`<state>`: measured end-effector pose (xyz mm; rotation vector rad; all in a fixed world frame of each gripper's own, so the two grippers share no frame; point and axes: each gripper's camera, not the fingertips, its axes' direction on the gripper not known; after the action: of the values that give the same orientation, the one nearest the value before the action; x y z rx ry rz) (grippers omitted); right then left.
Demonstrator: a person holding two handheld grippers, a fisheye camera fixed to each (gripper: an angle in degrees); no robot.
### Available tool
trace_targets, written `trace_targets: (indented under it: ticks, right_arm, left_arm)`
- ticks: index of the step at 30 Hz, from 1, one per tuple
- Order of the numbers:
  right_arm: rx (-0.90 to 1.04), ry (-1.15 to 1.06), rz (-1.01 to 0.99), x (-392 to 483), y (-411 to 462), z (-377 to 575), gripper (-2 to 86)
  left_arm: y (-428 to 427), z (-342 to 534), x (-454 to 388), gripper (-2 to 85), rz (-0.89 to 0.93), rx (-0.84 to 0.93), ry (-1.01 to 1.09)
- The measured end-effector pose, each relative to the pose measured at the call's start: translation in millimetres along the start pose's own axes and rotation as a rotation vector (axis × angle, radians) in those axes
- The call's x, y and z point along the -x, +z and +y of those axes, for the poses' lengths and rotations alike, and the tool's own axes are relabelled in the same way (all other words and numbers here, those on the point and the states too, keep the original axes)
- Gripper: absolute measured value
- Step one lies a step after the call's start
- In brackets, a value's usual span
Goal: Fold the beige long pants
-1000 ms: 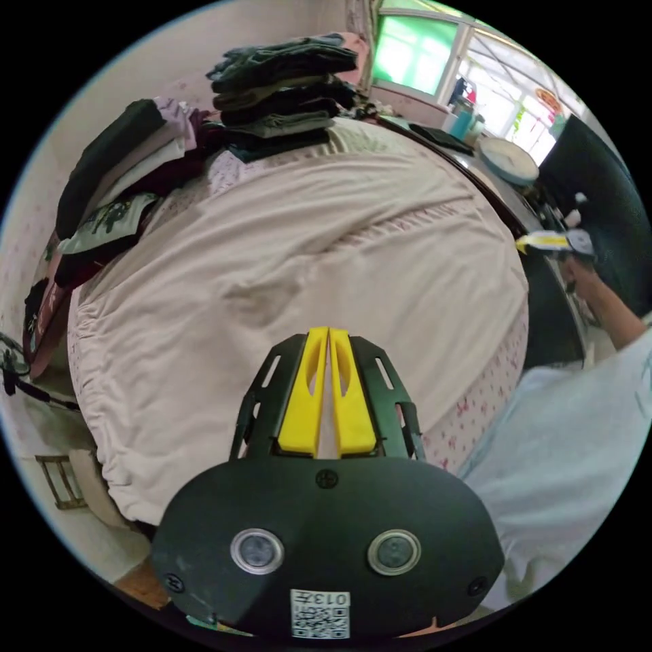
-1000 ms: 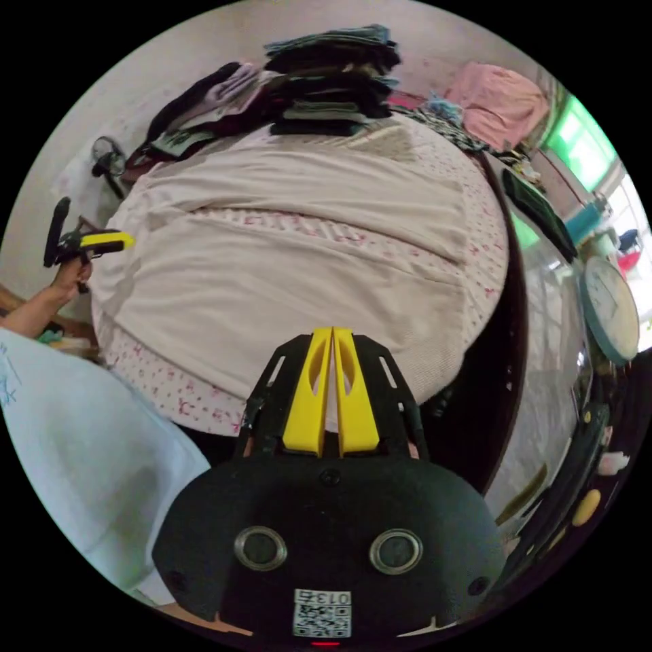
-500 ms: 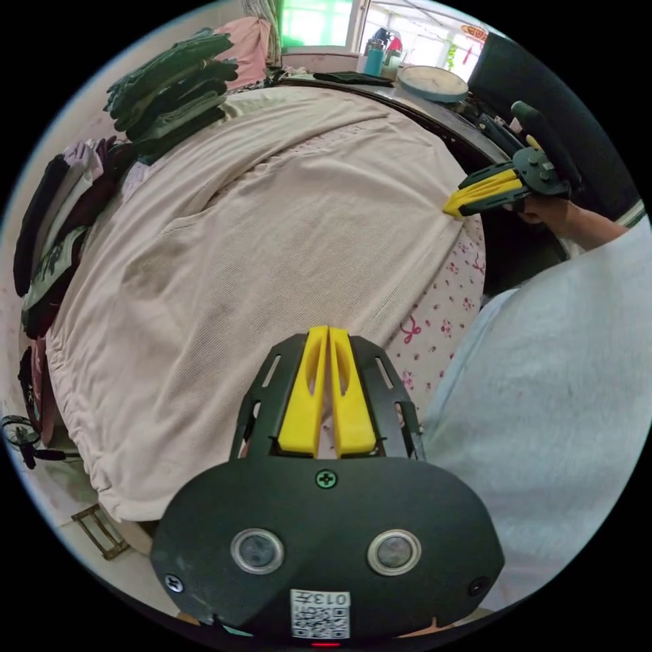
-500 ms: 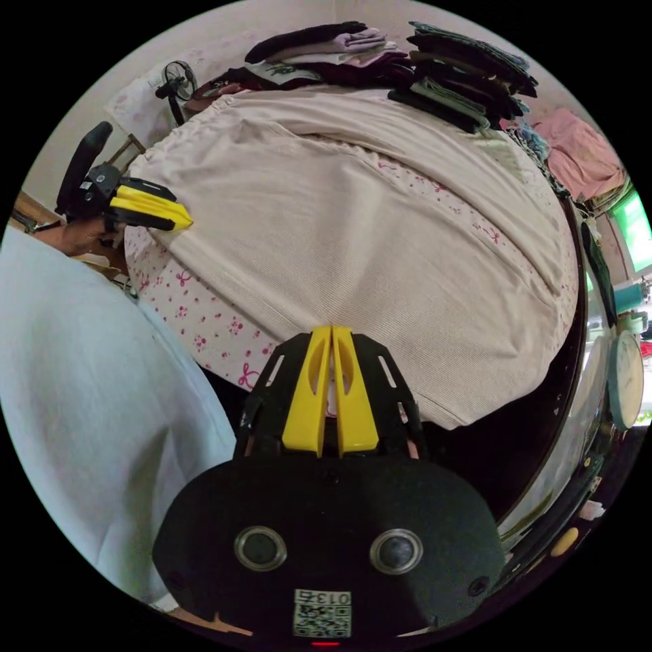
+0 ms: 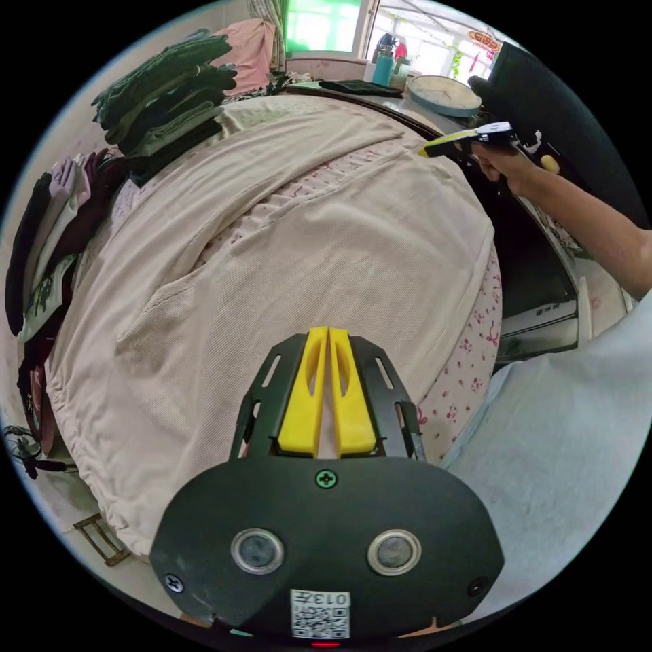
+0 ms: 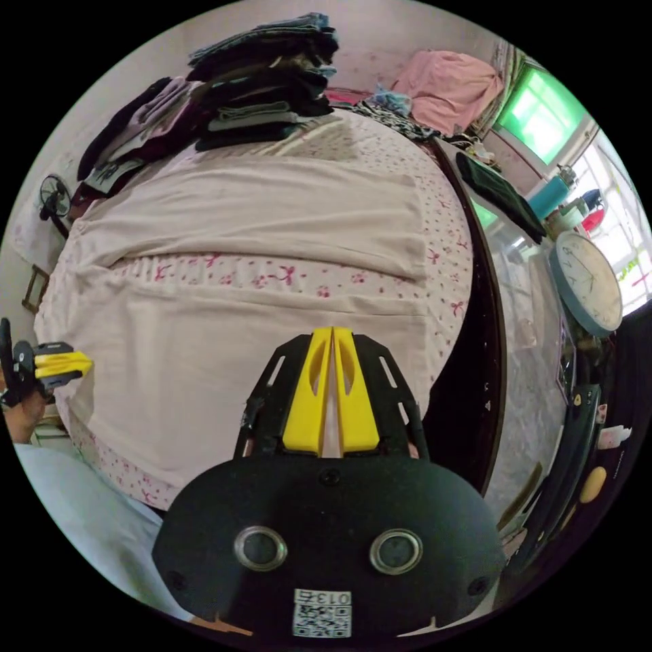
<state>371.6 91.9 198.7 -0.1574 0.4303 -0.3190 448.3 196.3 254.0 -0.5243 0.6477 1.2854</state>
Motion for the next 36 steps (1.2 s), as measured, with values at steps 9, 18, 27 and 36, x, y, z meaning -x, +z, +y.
trace_targets:
  ticks: [9,18,27,36]
  right_arm:
    - [0.065,0.103,-0.072,-71,14,1,0.2]
    - [-0.019,-0.029,-0.062,-20,-35,19,0.0]
    - [0.109,-0.109,-0.04,20,-16,63,-0.1]
    - [0.106,-0.098,-0.072,17,-27,45,0.1]
  left_arm:
    - [4,-3,5,-0.3,0.048,-0.007,-0.086]
    - [-36,54,76,-0.3,-0.191,-0.043,-0.403]
    - [-20,116,129,-0.3,-0.305,0.068,-0.678]
    - [-46,141,138,-0.3,-0.27,-0.114,-0.743]
